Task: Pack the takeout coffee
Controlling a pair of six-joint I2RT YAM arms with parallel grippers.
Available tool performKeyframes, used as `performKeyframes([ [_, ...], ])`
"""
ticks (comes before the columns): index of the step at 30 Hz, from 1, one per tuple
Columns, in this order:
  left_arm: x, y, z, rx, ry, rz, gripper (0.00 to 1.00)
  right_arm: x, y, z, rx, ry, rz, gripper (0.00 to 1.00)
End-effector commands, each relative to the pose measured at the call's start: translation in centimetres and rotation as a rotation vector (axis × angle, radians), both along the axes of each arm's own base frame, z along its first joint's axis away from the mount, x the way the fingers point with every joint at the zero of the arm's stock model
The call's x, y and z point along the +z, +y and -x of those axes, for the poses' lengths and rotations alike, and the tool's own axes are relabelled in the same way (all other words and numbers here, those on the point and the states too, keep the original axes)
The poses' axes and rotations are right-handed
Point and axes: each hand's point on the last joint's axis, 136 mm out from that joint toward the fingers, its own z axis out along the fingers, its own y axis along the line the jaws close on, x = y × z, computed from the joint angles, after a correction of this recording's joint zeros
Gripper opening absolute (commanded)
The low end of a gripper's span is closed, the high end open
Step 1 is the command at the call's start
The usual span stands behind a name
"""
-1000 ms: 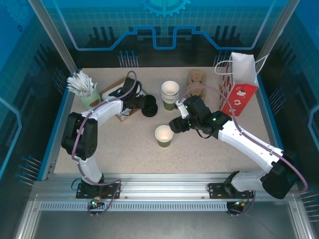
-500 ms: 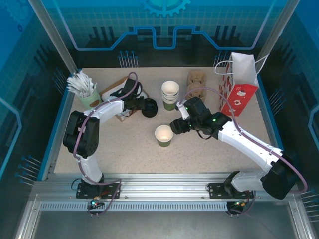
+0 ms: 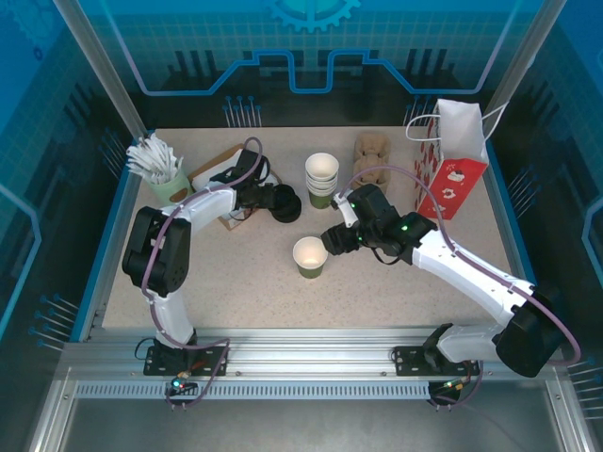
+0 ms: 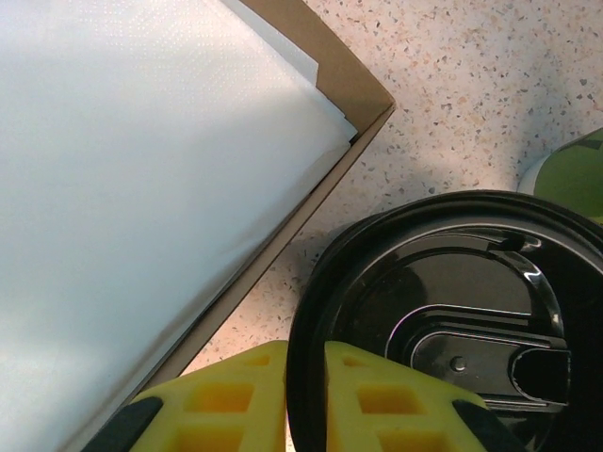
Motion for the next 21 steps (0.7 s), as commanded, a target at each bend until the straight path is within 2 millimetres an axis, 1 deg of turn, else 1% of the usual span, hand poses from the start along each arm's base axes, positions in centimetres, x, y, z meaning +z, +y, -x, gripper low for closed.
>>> performKeyframes([
  [1,1.6,-0.3,-0.4,-0.018,-0.031,-0.012,0.15,0.4,-0.4,0.0,-0.019,-0.007,-0.024,0.7],
  [6,2.6,-0.3,-0.5,-0.017,-0.054,-0.005,0.15,0.4,-0.4,0.0,-0.019,-0.008,-0.024,0.7],
  [15,2.3,-0.5,-0.6,-0.022,-0.045,-0.003,0.21,0.3,-0.3,0.0,-0.018,-0.006,-0.026,0.7],
  [21,2.4,-0.6,-0.6,-0.026,-0.044,0.0,0.2,0.1,-0.3,0.0,-0.018,0.0,-0.029,0.7],
])
